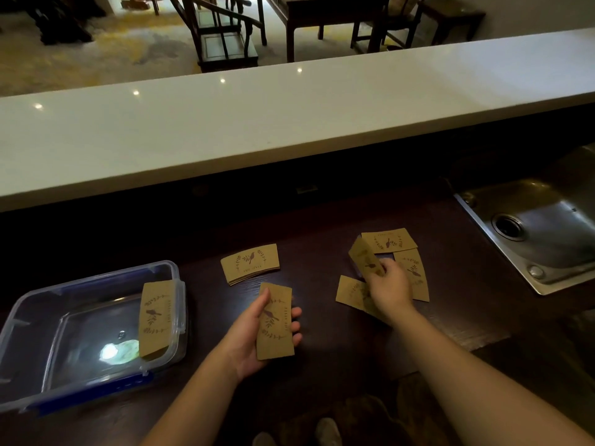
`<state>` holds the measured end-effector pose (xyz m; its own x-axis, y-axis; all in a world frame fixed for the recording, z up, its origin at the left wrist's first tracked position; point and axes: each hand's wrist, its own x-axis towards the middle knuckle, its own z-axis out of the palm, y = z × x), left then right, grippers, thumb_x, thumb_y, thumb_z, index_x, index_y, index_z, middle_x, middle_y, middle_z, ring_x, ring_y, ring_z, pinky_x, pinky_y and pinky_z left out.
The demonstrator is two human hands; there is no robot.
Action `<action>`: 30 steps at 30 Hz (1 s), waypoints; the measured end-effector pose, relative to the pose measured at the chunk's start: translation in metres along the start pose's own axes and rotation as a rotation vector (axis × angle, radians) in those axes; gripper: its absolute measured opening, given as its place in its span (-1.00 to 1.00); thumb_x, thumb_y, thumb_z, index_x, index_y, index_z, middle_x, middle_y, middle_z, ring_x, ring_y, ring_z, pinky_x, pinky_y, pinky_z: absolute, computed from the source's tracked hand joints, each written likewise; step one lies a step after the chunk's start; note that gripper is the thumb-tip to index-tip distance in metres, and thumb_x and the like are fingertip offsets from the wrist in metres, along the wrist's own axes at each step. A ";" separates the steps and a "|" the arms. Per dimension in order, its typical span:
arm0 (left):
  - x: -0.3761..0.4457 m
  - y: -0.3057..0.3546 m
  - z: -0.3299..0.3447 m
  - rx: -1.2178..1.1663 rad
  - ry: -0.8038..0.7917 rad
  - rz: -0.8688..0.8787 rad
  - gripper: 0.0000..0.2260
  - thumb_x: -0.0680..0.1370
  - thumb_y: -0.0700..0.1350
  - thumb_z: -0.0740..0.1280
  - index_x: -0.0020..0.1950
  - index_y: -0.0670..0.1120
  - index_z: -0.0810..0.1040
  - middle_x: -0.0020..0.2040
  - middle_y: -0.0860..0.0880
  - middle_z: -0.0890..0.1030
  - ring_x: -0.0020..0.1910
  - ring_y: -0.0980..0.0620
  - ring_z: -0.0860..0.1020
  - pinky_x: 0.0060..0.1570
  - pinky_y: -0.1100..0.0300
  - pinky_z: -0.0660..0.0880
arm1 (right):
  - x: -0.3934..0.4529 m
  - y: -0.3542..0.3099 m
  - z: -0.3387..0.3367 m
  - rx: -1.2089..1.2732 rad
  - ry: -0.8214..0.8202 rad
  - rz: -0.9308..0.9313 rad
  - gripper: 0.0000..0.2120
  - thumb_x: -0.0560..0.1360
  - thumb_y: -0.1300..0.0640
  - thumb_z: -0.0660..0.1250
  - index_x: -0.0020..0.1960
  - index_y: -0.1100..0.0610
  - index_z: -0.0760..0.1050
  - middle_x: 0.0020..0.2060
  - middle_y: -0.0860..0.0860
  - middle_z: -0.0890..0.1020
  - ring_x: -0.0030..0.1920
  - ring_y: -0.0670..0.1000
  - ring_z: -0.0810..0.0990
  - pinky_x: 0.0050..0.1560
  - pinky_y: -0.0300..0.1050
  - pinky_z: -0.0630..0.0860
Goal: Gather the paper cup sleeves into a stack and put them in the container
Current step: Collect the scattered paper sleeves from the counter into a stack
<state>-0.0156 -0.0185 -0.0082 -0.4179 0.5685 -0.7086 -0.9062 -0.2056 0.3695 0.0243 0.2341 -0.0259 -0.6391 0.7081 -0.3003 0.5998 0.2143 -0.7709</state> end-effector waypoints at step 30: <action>-0.007 0.000 -0.005 0.090 -0.222 -0.168 -0.56 0.46 -0.03 0.28 0.26 -0.24 0.52 -0.13 -0.17 0.58 -0.26 -0.07 0.57 -0.10 -0.08 0.58 | -0.026 -0.007 0.004 -0.391 -0.173 -0.257 -0.59 0.51 -0.01 0.36 0.31 0.13 0.51 0.11 0.09 0.56 0.15 0.11 0.52 0.11 -0.02 0.48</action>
<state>-0.0128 -0.0261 -0.0059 -0.2288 0.7511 -0.6193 -0.9481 -0.0277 0.3166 0.0346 0.2114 -0.0147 -0.8406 0.4841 -0.2430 0.5269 0.6270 -0.5737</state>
